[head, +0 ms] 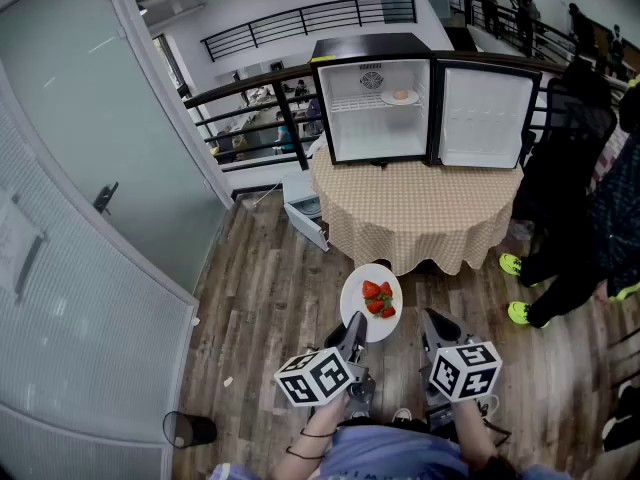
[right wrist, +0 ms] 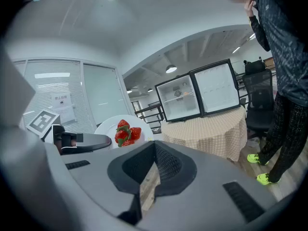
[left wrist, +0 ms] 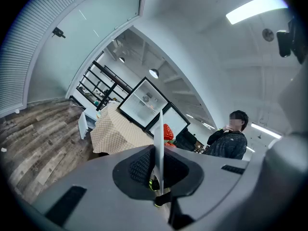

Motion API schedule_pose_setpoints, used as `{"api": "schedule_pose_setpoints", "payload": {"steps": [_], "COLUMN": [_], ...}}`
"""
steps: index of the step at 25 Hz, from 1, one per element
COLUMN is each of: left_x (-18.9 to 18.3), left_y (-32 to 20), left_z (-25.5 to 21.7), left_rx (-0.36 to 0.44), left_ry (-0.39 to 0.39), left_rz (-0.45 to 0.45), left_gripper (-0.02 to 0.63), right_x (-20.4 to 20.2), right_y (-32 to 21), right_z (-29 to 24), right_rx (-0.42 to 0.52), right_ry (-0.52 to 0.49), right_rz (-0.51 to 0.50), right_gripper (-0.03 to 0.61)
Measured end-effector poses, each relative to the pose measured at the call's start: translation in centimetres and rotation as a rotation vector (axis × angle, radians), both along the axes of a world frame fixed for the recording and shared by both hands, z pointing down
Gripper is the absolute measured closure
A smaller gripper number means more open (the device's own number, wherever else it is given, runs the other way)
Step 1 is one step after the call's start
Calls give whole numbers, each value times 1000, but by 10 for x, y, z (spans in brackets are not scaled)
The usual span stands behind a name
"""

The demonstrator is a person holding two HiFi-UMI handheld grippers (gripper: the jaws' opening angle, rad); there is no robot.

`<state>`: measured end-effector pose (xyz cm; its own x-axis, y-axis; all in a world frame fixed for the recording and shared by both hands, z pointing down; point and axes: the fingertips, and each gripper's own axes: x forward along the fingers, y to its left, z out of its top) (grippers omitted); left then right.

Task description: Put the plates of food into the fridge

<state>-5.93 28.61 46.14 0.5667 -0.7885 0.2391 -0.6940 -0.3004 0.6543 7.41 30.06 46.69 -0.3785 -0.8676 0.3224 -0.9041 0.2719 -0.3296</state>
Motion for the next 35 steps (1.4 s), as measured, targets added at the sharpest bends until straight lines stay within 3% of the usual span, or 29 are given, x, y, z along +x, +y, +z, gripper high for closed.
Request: {"api": "schedule_pose_setpoints", "payload": {"steps": [16, 23, 29, 35], "left_x": [42, 52, 41, 24], "left_y": [-28, -47, -97, -181], "left_z": [8, 11, 28, 25], "left_rx": [-16, -26, -50, -53], "left_ry": [-5, -19, -11, 15], "left_rz": [-12, 2, 4, 28], "left_gripper": [588, 588, 588, 588], "right_x": [35, 34, 26, 13], "right_y": [-39, -63, -110, -190], "right_z": [13, 18, 35, 33], "right_rx": [-19, -17, -46, -51], "right_ry": [-49, 4, -14, -20], "right_rz": [-29, -57, -46, -16], "right_gripper": [561, 561, 561, 561]}}
